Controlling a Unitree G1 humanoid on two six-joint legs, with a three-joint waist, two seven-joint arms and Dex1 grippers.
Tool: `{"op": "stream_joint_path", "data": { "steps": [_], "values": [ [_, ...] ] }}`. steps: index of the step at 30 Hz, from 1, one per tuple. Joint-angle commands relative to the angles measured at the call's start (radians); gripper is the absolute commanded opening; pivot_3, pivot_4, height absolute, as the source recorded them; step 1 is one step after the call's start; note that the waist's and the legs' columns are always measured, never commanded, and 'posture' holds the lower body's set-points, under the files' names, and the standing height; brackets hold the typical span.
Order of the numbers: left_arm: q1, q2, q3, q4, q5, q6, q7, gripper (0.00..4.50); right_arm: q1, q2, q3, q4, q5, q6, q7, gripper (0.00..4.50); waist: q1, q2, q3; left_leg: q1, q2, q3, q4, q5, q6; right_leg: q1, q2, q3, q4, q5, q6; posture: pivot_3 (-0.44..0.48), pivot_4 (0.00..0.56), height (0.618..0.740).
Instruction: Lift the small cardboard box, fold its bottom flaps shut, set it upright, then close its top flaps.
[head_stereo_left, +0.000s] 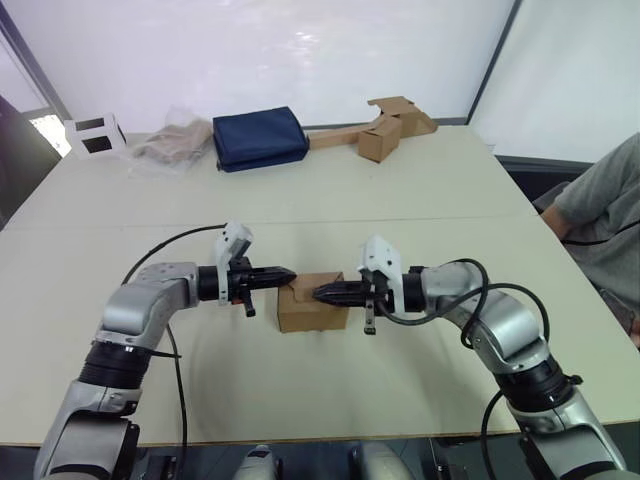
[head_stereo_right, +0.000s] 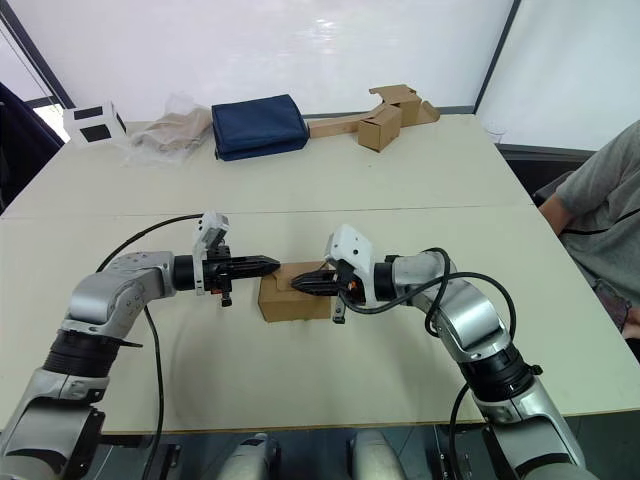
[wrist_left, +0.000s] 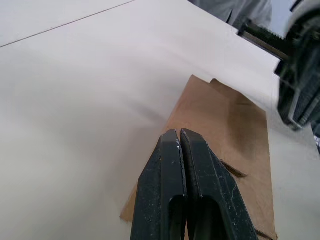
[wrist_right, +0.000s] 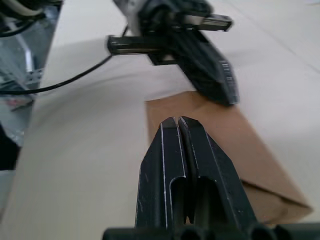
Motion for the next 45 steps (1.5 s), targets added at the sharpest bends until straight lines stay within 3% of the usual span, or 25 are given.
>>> {"op": "stream_joint_path", "data": {
  "steps": [1, 10, 30, 38, 45],
  "values": [
    [-0.015, -0.004, 0.013, -0.027, -0.009, 0.010, 0.010, 0.06, 0.002, 0.001, 0.021, -0.026, -0.016, -0.021, -0.010, 0.00, 0.000, 0.000, 0.000, 0.000, 0.000, 0.000, 0.000, 0.000, 0.000, 0.000, 0.000, 0.000, 0.000, 0.000, 0.000, 0.000, 0.150, 0.740],
    [-0.025, -0.018, 0.032, -0.080, -0.046, 0.078, 0.057, 0.06, 0.003, 0.012, 0.091, 0.025, -0.107, -0.077, -0.042, 0.00, 0.001, 0.000, 0.000, 0.000, 0.000, 0.000, 0.000, 0.000, 0.000, 0.000, 0.000, 0.000, 0.000, 0.000, 0.000, 0.000, 0.150, 0.740],
    [-0.019, -0.020, 0.015, -0.082, -0.047, 0.075, 0.058, 0.06, -0.024, 0.048, 0.089, 0.100, -0.171, -0.090, -0.091, 0.00, 0.002, 0.000, 0.000, 0.000, 0.000, 0.000, 0.000, 0.000, 0.000, 0.000, 0.000, 0.000, 0.000, 0.000, 0.000, 0.000, 0.150, 0.740],
    [0.018, 0.028, -0.069, -0.096, 0.048, -0.005, 0.017, 0.06, -0.007, 0.023, 0.063, 0.032, -0.102, -0.047, -0.025, 0.00, 0.004, 0.000, 0.000, 0.000, 0.000, 0.000, 0.000, 0.000, 0.000, 0.000, 0.000, 0.000, 0.000, 0.000, 0.000, 0.000, 0.150, 0.740],
    [-0.003, 0.028, -0.057, -0.055, 0.084, -0.065, 0.014, 0.06, -0.025, 0.037, -0.031, 0.023, -0.010, -0.002, -0.030, 0.00, 0.013, 0.000, 0.000, 0.000, 0.000, 0.000, 0.000, 0.000, 0.000, 0.000, 0.000, 0.000, 0.000, 0.000, 0.000, 0.000, 0.150, 0.740]
  ]
}}
